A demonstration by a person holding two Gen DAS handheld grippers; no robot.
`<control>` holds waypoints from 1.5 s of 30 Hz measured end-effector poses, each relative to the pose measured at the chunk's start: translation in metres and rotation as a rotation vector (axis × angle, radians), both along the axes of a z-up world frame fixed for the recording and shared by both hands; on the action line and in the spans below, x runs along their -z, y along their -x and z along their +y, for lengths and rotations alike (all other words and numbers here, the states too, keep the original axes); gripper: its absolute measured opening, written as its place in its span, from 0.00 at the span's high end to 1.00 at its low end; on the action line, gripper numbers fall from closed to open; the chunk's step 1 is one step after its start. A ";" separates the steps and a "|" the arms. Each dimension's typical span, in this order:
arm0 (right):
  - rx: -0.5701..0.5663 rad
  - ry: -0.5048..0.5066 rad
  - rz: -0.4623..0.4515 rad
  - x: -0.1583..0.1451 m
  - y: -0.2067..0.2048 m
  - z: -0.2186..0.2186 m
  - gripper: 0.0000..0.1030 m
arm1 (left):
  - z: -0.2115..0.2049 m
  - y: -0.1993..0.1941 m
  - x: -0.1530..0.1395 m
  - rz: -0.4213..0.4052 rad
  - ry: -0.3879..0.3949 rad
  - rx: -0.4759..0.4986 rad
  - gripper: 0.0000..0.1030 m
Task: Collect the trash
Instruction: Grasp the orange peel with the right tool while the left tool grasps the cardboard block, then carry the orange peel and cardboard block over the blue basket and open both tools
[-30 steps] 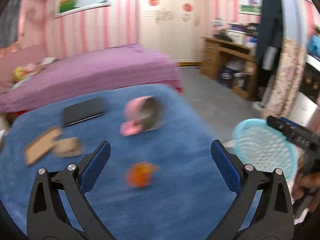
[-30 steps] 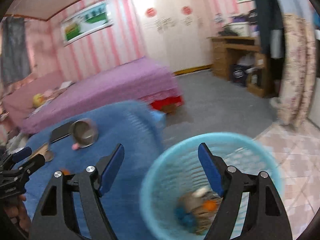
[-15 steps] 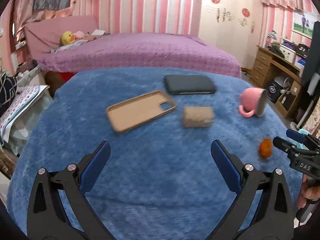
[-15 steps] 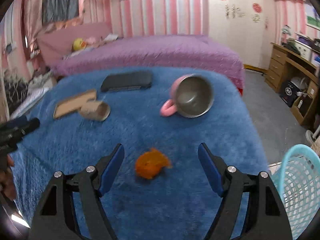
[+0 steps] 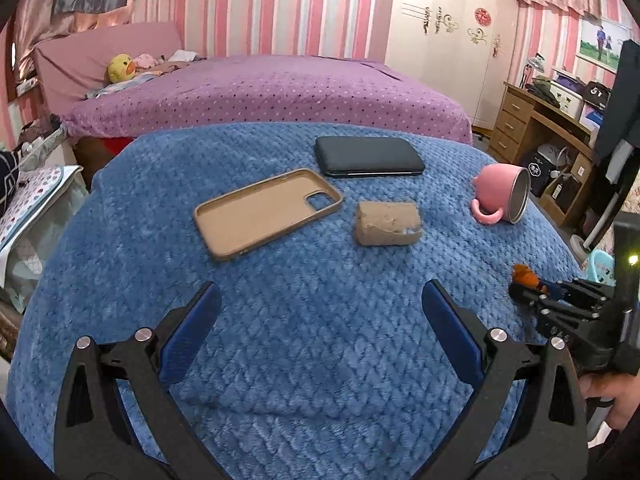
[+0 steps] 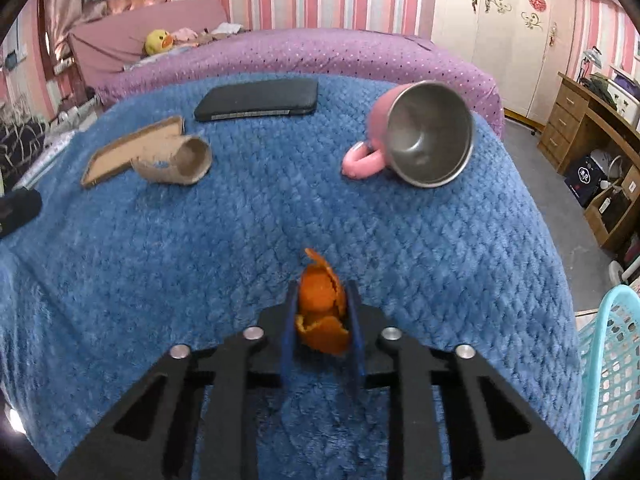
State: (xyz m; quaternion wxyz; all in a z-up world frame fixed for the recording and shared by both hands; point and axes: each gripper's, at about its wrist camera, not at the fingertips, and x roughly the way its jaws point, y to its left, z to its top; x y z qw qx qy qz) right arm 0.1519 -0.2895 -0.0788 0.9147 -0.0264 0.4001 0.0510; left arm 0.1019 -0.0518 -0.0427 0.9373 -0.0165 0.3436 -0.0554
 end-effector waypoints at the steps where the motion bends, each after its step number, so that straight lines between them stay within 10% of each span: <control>1: -0.004 -0.009 -0.006 -0.003 0.003 -0.002 0.80 | -0.003 -0.002 0.001 0.001 -0.003 0.003 0.06; 11: -0.086 -0.036 -0.147 -0.067 0.001 0.004 0.80 | -0.036 -0.038 0.008 -0.002 0.012 0.004 0.06; 22: -0.068 -0.119 -0.149 -0.059 -0.022 -0.014 0.80 | -0.071 -0.098 0.024 0.050 -0.023 -0.036 0.07; 28: -0.064 -0.115 -0.146 -0.056 -0.019 -0.025 0.80 | -0.070 -0.106 0.029 0.094 0.031 -0.028 0.49; 45: -0.029 -0.144 -0.285 -0.101 0.060 -0.062 0.80 | -0.077 0.013 -0.043 -0.125 0.039 0.084 0.49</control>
